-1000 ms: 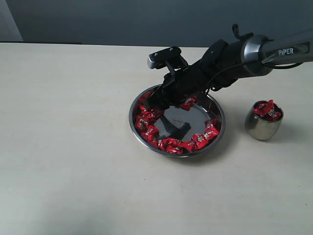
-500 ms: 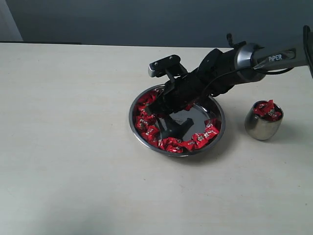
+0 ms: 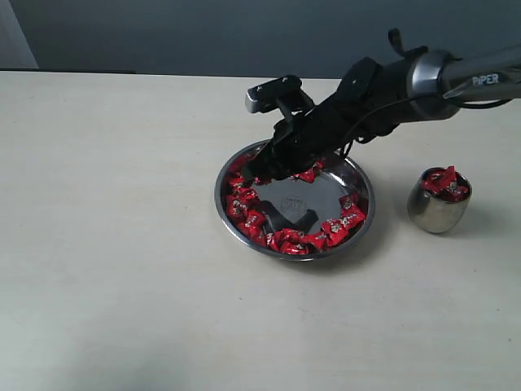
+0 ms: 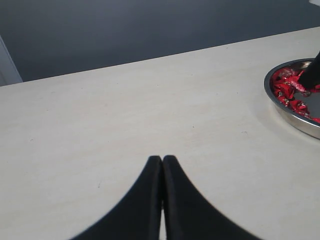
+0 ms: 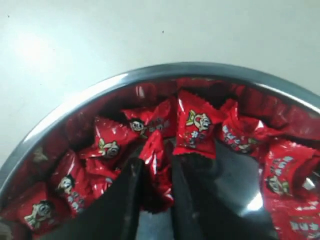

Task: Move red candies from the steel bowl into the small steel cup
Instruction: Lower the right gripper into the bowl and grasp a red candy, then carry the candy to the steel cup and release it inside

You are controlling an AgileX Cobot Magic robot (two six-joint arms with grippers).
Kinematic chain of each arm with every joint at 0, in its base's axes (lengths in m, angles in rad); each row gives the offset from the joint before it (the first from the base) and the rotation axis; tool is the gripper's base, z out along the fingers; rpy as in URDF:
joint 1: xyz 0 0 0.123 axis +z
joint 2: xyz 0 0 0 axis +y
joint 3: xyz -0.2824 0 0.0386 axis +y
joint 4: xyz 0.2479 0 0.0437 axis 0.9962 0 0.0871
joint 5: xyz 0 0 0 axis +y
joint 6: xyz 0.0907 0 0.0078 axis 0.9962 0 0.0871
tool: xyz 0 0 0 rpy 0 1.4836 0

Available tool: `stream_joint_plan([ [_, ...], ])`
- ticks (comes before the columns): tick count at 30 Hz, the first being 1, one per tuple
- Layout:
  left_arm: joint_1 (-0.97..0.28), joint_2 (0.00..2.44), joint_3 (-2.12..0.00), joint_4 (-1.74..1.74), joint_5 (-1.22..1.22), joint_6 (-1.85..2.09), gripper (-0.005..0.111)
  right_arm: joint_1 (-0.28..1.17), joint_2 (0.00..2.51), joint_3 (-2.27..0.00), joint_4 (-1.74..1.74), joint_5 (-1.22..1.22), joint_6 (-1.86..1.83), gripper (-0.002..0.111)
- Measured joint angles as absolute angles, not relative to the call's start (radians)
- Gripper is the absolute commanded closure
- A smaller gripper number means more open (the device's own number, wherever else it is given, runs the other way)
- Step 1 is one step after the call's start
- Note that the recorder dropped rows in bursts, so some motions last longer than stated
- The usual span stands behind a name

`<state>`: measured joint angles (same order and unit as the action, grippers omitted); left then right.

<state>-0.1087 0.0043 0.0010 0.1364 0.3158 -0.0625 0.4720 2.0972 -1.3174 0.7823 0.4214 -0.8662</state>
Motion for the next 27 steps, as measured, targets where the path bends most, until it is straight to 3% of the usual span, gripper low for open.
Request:
stream_joint_plan([
  [12, -0.109, 0.004, 0.001, 0.136, 0.316, -0.062, 0.106, 0.368, 1.861, -1.294, 0.341, 0.62, -0.418, 0.109],
  [22, -0.109, 0.004, 0.001, 0.136, 0.316, -0.062, 0.106, 0.2, 1.56, -1.058, 0.213, 0.641, -0.253, 0.109],
  [27, -0.109, 0.004, 0.001, 0.136, 0.316, -0.062, 0.106, 0.156, 1.525, -0.985, 0.175, 0.644, -0.217, 0.109],
])
